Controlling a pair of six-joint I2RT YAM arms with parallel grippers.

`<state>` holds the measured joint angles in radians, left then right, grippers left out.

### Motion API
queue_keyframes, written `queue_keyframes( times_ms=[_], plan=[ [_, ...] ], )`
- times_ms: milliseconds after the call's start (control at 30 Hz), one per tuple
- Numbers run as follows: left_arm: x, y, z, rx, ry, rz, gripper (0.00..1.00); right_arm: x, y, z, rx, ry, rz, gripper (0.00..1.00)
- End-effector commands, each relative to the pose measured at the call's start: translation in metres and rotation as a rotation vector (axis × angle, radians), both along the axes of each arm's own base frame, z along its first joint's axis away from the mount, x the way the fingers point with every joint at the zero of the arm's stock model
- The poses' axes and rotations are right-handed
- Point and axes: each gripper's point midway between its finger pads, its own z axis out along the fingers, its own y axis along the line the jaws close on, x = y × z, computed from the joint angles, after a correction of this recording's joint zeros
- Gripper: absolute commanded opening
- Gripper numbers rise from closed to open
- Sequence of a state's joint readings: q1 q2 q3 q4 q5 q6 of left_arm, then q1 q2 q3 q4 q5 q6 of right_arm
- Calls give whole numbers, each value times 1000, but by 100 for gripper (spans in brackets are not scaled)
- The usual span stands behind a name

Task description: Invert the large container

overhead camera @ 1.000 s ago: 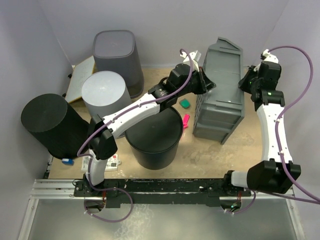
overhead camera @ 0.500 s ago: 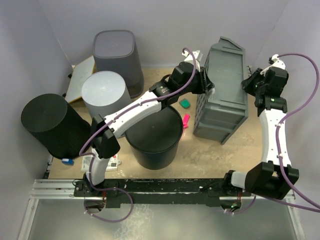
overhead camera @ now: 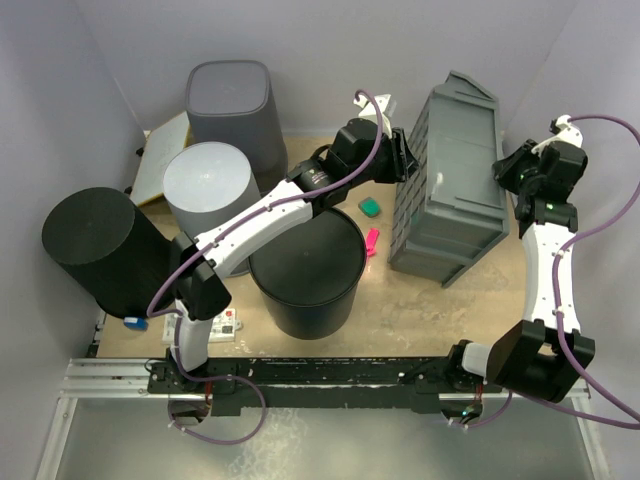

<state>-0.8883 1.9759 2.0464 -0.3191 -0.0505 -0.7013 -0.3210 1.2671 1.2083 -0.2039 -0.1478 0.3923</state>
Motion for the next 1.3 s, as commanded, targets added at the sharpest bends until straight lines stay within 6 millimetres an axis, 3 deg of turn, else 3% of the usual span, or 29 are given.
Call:
queue_keyframes(
  times_ms=[0, 267, 500, 933, 1133, 1200, 1267],
  plan=[
    [-11, 16, 46, -46, -86, -12, 39, -22, -11, -87, 71, 264, -53, 0],
    [-17, 5, 13, -55, -20, -59, 40, -32, -36, -110, -12, 355, -139, 0],
    [-36, -26, -27, -105, 73, -202, 41, -35, -34, -130, 0, 401, -126, 0],
    [-84, -85, -47, -155, 106, -374, 41, -36, -23, -146, 46, 439, -77, 0],
    [-102, -86, -38, -159, 100, -408, 41, -43, -32, -143, 16, 451, -136, 0],
    [-104, -78, -23, -164, 78, -402, 41, -48, -38, -139, 1, 458, -176, 13],
    [-105, -68, -10, -157, 50, -382, 42, -50, -40, -128, -9, 440, -196, 36]
  ],
)
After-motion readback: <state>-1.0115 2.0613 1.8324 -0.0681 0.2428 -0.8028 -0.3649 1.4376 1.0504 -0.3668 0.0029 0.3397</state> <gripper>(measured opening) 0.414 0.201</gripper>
